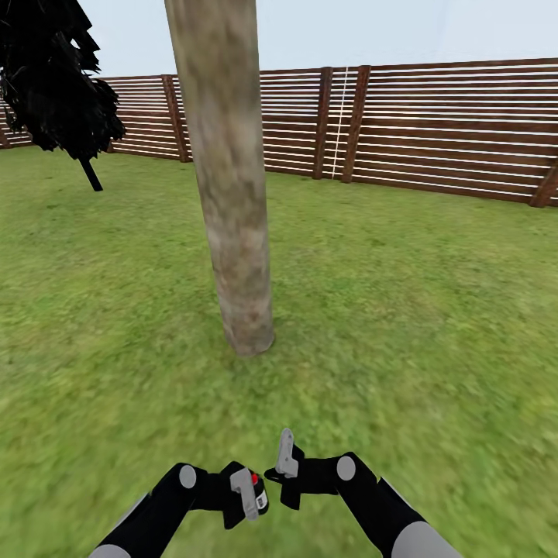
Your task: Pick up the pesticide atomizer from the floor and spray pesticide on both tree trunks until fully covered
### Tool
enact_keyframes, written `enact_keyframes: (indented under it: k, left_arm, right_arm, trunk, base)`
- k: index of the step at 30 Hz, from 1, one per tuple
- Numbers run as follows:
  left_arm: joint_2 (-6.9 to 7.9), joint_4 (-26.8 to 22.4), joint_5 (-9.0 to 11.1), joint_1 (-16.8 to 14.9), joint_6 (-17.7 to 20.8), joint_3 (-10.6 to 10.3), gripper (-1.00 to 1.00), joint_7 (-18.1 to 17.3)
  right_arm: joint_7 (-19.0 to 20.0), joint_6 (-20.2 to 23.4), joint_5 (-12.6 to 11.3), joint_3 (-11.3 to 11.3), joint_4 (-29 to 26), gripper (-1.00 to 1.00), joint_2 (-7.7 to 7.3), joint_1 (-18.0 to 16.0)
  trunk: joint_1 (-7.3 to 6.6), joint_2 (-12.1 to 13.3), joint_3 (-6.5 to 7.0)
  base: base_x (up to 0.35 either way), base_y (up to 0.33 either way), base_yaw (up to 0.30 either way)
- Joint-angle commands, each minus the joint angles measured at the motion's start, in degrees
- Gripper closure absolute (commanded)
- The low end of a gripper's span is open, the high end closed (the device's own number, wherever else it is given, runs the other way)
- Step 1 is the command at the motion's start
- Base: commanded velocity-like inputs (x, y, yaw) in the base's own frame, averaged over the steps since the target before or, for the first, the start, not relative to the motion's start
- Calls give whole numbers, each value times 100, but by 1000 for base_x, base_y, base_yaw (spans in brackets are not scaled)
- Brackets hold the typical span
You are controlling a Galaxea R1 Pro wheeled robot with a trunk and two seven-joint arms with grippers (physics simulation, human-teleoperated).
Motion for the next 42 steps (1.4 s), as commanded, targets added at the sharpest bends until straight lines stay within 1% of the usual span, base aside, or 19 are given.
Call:
enact_keyframes:
  k: [1,11,19,30,35,42]
  left_arm:
    - [-3,0,3,-1,-4,2,100,-1]
    - [-21,0,22,-2,-9,4,100,-3]
    - [-86,0,23,-2,-9,4,100,-3]
    - [-91,0,23,-2,-9,4,100,-3]
    - [-174,0,23,-2,-10,0,100,-3]
    - [-182,0,23,-10,-9,1,100,-3]
  right_arm:
    - [0,-1,1,0,0,100,0,0]
    - [0,-4,3,-8,0,100,0,0]
    - [0,-2,3,-9,0,100,0,0]
    - [0,0,3,-9,0,100,0,0]
    - [0,0,3,-9,0,100,0,0]
    - [0,-1,3,-9,0,100,-4,0]
  trunk:
    - [0,0,0]
    - [0,0,0]
    - [0,0,0]
    - [0,0,0]
    - [0,0,0]
    - [0,0,0]
  base:
    - [0,0,0]
    - [0,0,0]
    - [0,0,0]
    - [0,0,0]
    - [0,0,0]
    - [0,0,0]
